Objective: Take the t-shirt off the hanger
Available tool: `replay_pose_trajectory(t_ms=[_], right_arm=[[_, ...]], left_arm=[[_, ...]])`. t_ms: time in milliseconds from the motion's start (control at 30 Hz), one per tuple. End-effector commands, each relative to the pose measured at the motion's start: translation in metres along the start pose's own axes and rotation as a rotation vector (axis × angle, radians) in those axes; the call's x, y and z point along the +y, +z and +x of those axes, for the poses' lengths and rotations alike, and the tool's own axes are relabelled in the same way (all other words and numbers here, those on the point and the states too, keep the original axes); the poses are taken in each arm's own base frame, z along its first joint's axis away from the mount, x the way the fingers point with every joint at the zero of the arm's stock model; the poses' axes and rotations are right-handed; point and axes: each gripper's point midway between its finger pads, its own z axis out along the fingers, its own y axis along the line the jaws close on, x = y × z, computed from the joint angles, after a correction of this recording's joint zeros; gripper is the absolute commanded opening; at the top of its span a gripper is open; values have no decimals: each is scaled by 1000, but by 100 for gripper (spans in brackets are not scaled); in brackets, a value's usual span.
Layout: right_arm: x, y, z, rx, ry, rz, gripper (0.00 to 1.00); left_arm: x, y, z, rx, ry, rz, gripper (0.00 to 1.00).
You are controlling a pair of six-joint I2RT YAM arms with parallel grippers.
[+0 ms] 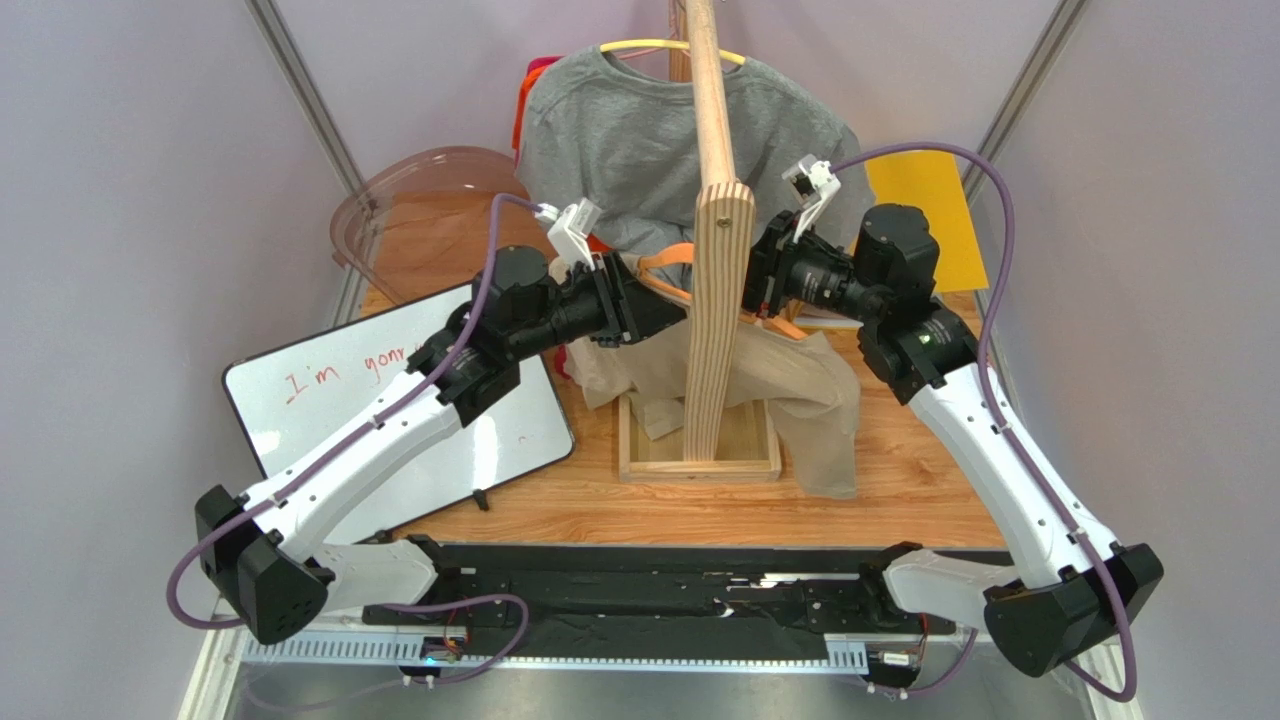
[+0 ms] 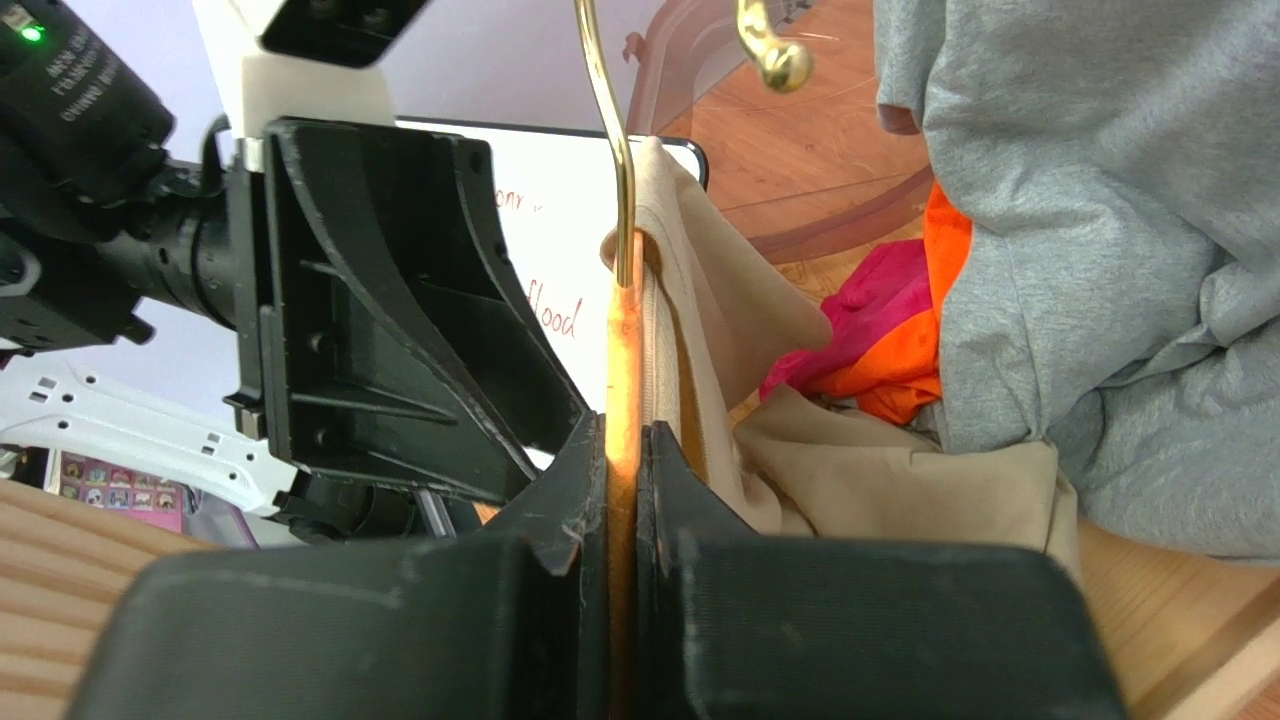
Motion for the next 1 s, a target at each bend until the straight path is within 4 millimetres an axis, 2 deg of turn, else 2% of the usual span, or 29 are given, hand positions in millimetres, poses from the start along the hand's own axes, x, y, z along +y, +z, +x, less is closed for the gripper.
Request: replay_pose_trajectory(t_ms=[0, 33, 167, 300, 467, 633, 700, 767, 800, 833, 933, 967], right_arm=[[22, 4, -35, -100, -77, -93, 0], [21, 6, -36, -104, -86, -100, 0], [29, 17, -45, -122, -119, -169, 0], [30, 30, -56, -157, -167, -228, 0], [31, 44, -66, -175, -210, -289, 0], [38, 52, -67, -165, -240, -340, 0], [38, 52, -65, -165, -253, -338, 0], [37, 50, -64, -159, -259, -324, 0], [38, 47, -63, -164, -268, -325, 0], [38, 45, -63, -166, -269, -322, 0], [45, 43, -64, -177, -288, -343, 0], [44, 43, -63, -171, -287, -346, 0]], left_arm=[[-38, 6, -25, -51, -59, 119, 46], [-30, 7, -27, -64, -75, 71, 47], [-27, 2, -45, -144, -149, 12, 53], [-25, -10, -57, -215, -179, -26, 54], [-16, -20, -56, -232, -243, -89, 49], [-9, -25, -52, -219, -305, -136, 48], [-10, -36, -63, -262, -270, -141, 45], [-13, -53, -78, -321, -137, -152, 44], [-1, -59, -81, -339, -123, -223, 44], [-3, -65, -86, -346, -107, -230, 44], [-8, -65, -84, -305, -82, -187, 43], [-12, -67, -83, -296, -8, -165, 43]])
